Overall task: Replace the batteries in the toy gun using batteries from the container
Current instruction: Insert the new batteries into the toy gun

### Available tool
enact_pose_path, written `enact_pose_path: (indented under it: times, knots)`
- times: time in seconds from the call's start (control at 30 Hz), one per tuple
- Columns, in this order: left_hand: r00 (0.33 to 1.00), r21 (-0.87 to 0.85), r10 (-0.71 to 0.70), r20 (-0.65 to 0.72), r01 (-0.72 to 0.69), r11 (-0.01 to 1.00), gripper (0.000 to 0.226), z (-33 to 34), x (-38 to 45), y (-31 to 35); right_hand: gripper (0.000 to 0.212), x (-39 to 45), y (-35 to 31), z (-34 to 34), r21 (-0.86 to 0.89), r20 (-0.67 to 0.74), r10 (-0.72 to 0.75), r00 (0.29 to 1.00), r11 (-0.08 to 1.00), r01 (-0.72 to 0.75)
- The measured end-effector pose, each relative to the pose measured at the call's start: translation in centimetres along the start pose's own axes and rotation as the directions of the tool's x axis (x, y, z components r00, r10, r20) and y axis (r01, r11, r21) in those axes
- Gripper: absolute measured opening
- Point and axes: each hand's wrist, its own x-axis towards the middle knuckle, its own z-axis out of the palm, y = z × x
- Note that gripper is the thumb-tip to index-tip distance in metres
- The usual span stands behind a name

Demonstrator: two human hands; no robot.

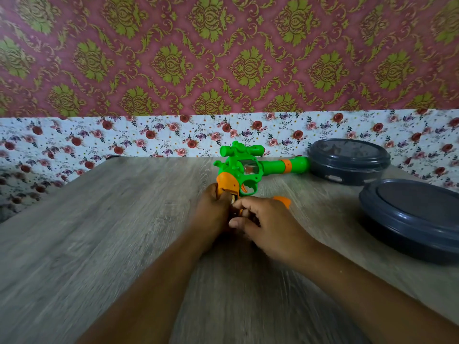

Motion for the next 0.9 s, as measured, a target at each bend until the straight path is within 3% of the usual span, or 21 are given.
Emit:
enact_pose_path:
  times: [0.2,0.37,0.53,0.67,0.77,0.9]
  knots:
    - [1.0,-0.036,0.002,0.011,-0.002,0.999,0.016,0.1,0.0,-0.1,0.006,0.0,0.0,-0.1,-0.007,-0.017,0.019,1.0,1.0,-0.019]
    - [0.993,-0.224,-0.097,0.062,0.109,0.969,0.017,0.1,-0.6,0.7,0.017,0.8,-0.4,0.7,-0.102,-0.12,0.01,0.993,0.995,-0.022]
    - [0.984,-0.357,-0.169,0.05,0.176,0.917,0.067,0.2,0.2,0.2,0.019,1.2,-0.7,1.0,-0.137,-0.227,0.029,0.973,0.989,-0.062]
    - [0.992,-0.307,-0.128,0.011,0.125,0.943,0.072,0.4,0.1,0.3,0.007,1.0,-0.7,1.4,-0.13,-0.267,0.045,0.963,0.988,-0.082]
    - [0.996,-0.283,-0.09,-0.013,0.083,0.956,0.065,0.4,-0.3,0.6,0.01,1.2,-0.4,1.3,-0.12,-0.223,0.045,0.974,0.99,-0.073]
    - [0.997,-0.207,-0.034,-0.073,0.018,0.978,0.061,0.3,-0.4,0.6,0.014,1.0,-1.0,0.7,-0.246,-0.009,-0.061,0.998,0.968,0.057]
